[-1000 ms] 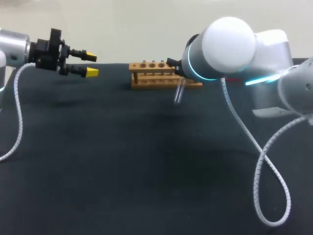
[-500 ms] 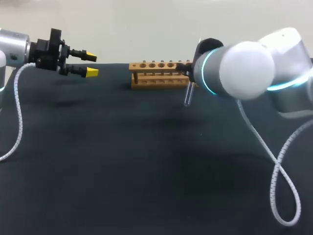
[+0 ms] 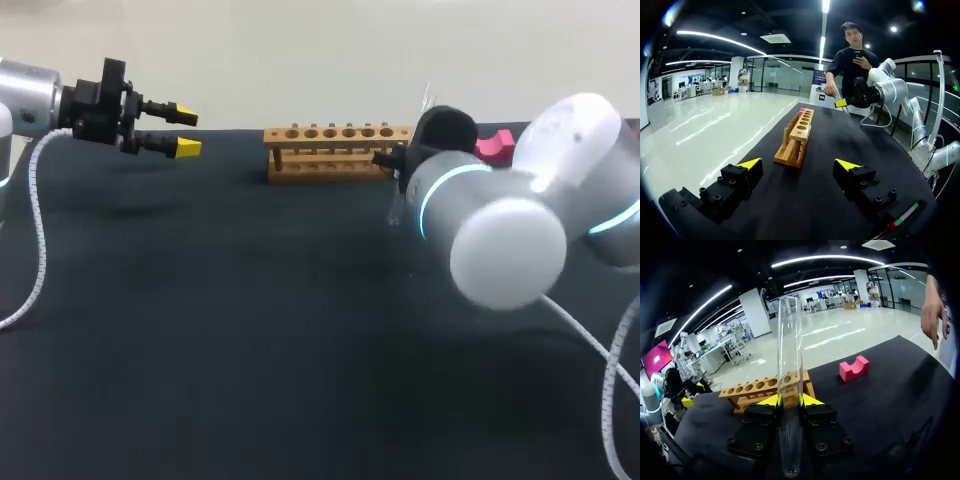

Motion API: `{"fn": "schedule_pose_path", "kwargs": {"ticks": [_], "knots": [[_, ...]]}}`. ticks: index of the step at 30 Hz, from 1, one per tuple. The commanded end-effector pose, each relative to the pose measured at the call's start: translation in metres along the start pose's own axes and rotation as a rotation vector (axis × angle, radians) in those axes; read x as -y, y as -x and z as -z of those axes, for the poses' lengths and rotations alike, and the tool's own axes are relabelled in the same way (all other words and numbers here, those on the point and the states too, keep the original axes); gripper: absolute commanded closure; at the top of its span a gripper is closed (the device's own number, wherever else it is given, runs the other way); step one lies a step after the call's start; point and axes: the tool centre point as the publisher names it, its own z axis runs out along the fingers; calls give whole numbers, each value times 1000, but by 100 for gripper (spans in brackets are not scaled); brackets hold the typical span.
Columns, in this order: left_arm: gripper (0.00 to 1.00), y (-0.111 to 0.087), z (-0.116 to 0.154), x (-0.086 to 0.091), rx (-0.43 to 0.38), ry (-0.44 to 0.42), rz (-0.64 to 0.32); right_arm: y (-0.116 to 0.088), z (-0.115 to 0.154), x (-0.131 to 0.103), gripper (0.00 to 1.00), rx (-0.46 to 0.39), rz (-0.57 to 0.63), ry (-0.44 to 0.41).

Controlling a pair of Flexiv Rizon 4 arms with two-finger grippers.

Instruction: Grasp the test tube, adjust it, and insert it.

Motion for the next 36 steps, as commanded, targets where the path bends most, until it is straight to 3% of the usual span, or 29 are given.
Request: {"fn": "schedule_pose_path", "kwargs": {"ticks": [1,13,36], "knots": [[0,-1,0,0,2,0,-3,-2,4,4,100,223,-9,18],[0,-1,0,0,2,0,-3,3,2,4,100,93,-83,26],[0,-1,0,0,2,0,-3,3,0,2,100,61,-80,36]]}}
